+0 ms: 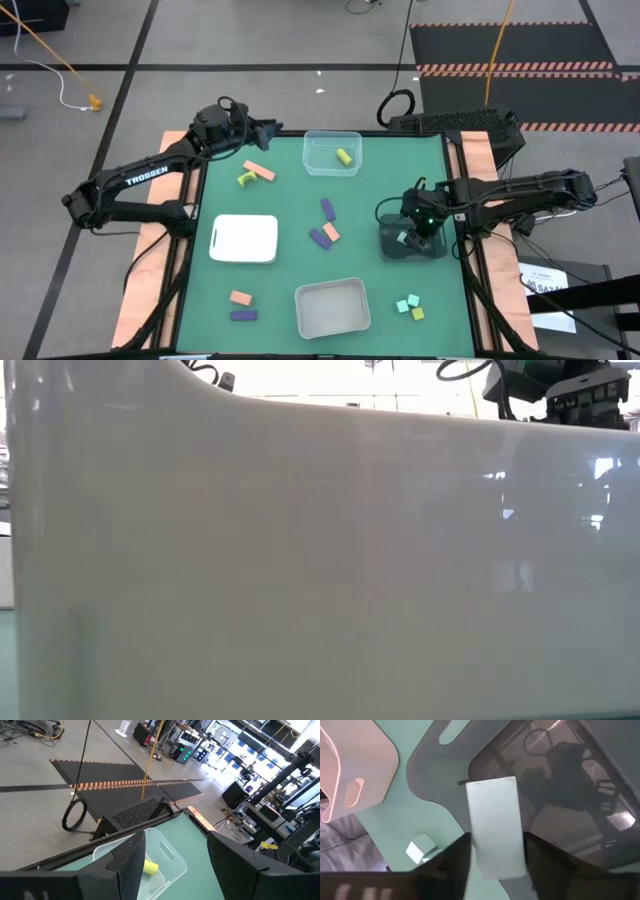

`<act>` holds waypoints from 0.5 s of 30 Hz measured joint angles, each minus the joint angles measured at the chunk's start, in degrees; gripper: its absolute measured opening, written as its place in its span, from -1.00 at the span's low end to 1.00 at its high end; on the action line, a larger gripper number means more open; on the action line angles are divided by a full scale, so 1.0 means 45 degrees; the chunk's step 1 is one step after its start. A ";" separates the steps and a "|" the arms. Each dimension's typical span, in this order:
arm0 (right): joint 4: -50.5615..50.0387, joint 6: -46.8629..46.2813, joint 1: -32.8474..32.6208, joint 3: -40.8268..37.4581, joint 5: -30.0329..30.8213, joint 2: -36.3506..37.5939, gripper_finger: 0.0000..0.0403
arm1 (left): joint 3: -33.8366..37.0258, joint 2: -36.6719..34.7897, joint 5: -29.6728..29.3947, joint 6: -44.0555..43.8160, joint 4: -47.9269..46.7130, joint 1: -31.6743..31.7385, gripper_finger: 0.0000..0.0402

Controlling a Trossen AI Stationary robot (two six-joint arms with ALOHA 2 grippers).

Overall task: Sort & place blocks by color
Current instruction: Put the top light blue block into the black bin, then put the top green block into the transparent bin

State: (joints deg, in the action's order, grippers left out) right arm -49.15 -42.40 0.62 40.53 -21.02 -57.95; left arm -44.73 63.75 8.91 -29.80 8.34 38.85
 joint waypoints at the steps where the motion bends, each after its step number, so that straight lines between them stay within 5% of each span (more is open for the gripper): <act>1: 0.0002 0.0008 0.0000 0.0000 0.0000 0.0000 -0.05 | 0.0000 0.0000 0.0000 0.0127 -0.0079 0.0000 0.06; 7: 0.0005 0.0250 0.0001 0.0000 -0.0252 0.0039 0.29 | 0.0000 0.0000 0.0043 0.1172 -0.1384 -0.0085 0.06; 15: 0.0118 0.0958 0.0005 0.0000 -0.1044 0.0044 0.25 | -0.0005 0.0000 0.0355 0.3229 -0.3433 -0.0903 0.06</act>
State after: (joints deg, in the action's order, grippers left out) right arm -48.62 -38.08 0.64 40.53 -25.71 -57.76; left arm -44.75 63.75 10.50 -15.27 -7.11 34.79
